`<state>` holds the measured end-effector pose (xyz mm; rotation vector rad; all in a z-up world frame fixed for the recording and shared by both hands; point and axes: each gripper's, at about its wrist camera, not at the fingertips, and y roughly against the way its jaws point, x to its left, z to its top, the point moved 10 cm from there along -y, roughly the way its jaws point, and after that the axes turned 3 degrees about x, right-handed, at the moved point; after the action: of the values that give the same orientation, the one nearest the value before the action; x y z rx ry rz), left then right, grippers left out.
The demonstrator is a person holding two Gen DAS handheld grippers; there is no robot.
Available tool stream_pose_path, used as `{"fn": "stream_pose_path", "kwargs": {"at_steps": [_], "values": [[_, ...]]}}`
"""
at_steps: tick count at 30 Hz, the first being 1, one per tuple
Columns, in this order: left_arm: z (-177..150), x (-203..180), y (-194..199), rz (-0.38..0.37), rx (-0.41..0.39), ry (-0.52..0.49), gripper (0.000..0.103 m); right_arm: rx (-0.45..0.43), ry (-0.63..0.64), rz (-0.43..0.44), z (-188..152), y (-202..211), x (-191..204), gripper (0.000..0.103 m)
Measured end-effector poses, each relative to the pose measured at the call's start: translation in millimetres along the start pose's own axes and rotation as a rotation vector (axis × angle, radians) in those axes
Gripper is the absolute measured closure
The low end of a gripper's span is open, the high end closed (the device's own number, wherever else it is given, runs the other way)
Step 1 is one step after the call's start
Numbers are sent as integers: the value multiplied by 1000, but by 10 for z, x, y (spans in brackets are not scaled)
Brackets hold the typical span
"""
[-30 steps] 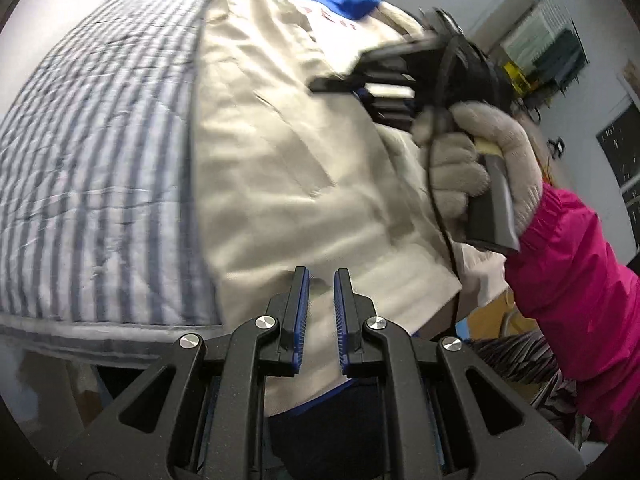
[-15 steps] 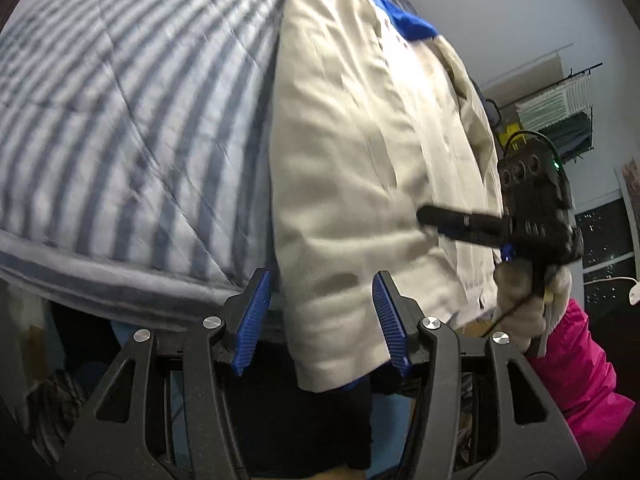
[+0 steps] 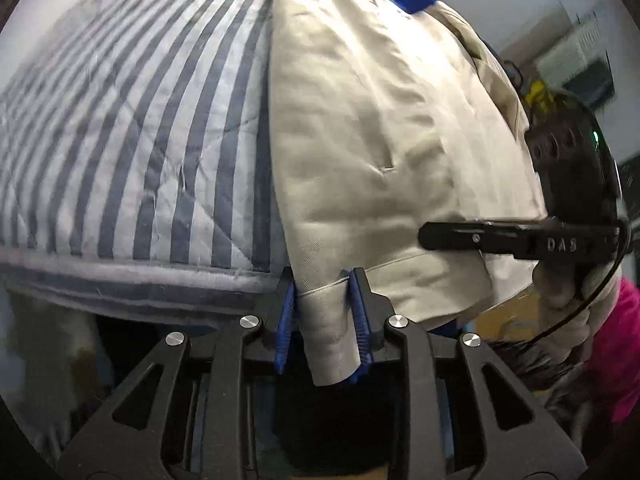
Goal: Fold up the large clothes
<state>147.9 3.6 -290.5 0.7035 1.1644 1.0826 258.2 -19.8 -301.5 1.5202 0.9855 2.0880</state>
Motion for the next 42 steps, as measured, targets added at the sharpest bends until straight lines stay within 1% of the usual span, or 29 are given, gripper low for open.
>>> {"fn": "stream_pose_path", "kwargs": {"at_steps": [2, 3, 5, 6, 7, 10, 12, 13, 15, 17, 19, 22, 24, 27, 30, 33, 34, 37, 42], "values": [[1, -28, 69, 29, -14, -33, 76, -5, 33, -32, -4, 28, 41, 94], [2, -23, 118, 45, -25, -35, 76, -17, 52, -42, 9, 43, 81, 89], [4, -25, 231, 52, -52, -37, 76, -40, 74, -61, 18, 98, 143, 81], [14, -39, 306, 50, -71, -39, 76, -65, 81, -72, 39, 173, 165, 70], [33, -62, 372, 43, -89, -43, 76, -88, 87, -77, 71, 260, 152, 63], [94, -105, 579, 48, -142, -70, 76, -163, 121, -127, 121, 534, 181, 61], [162, -195, 662, 43, -163, -97, 76, -218, 151, -174, 138, 763, 170, 60], [203, -253, 703, 38, -174, -113, 76, -240, 156, -188, 136, 868, 136, 57], [290, -355, 772, 37, -202, -139, 76, -306, 153, -226, 137, 1085, 91, 53], [394, -488, 805, 33, -226, -163, 71, -370, 147, -257, 106, 1345, -36, 51], [512, -637, 786, 15, -231, -185, 56, -421, 134, -290, 93, 1575, -166, 50], [656, -829, 752, -16, -212, -208, 50, -486, 110, -356, 28, 1925, -393, 50], [741, -959, 740, -35, -203, -223, 49, -520, 76, -387, -32, 2176, -584, 50], [839, -1193, 734, -62, -194, -265, 48, -542, 10, -423, -124, 2475, -892, 45], [909, -1404, 706, -84, -178, -306, 48, -571, -55, -456, -219, 2714, -1212, 45], [983, -1586, 656, -99, -161, -339, 48, -609, -170, -473, -419, 3050, -1603, 45], [997, -1627, 635, -100, -159, -350, 48, -618, -195, -474, -471, 3125, -1687, 45], [1039, -1734, 541, -96, -147, -374, 48, -646, -271, -537, -650, 3379, -2045, 45], [1038, -1803, 335, -106, -109, -370, 48, -683, -439, -532, -967, 3653, -2638, 45]]}}
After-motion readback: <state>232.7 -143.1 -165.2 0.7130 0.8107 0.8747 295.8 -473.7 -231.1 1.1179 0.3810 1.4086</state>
